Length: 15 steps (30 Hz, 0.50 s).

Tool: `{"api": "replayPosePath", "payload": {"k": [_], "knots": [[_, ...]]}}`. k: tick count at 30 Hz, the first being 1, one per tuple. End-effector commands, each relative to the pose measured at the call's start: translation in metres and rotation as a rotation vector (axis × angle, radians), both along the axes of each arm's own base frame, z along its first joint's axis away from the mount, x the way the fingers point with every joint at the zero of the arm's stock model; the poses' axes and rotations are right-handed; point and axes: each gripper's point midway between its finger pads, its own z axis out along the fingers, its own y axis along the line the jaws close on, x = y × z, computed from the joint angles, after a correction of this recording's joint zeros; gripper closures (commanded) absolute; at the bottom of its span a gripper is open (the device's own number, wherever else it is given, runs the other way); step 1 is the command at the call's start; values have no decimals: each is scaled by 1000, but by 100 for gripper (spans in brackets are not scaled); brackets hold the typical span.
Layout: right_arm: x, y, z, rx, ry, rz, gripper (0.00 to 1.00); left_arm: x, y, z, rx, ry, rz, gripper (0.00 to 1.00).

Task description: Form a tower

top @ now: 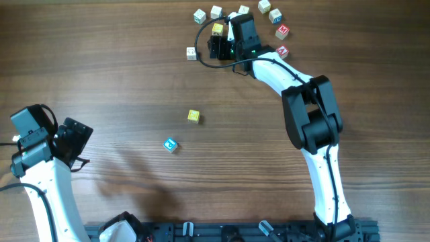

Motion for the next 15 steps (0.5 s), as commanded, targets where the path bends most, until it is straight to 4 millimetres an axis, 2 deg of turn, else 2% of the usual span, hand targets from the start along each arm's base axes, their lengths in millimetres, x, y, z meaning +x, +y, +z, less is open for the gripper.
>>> {"api": "replayPosePath", "payload": {"k": [1, 4, 5, 7, 8, 9, 10, 11, 12, 13, 15], "knots": [[-2, 2, -22, -16, 29, 5, 43, 0, 1, 3, -1, -16, 13, 0], [-5, 1, -24, -27, 44, 9, 67, 0, 1, 3, -1, -16, 13, 0], [-7, 0, -21, -32, 53, 9, 71, 0, 1, 3, -1, -16, 14, 0], [-11, -1, 9, -46, 37, 29, 76, 0, 1, 3, -1, -16, 13, 0], [-14, -3, 35, -50, 19, 39, 78, 0, 1, 3, -1, -16, 13, 0], [-16, -4, 49, -48, 14, 39, 79, 0, 1, 3, -1, -16, 13, 0], [-27, -5, 86, -34, 9, 51, 81, 0, 1, 3, -1, -16, 13, 0], [-42, -2, 120, -5, 10, 84, 83, 0, 1, 3, -1, -16, 13, 0], [-54, 0, 141, 17, 14, 108, 83, 0, 1, 3, -1, -16, 13, 0], [-78, 4, 177, 52, 21, 151, 84, 0, 1, 3, -1, -16, 13, 0], [-117, 7, 223, 103, 52, 169, 85, 0, 1, 3, -1, -16, 13, 0]]}}
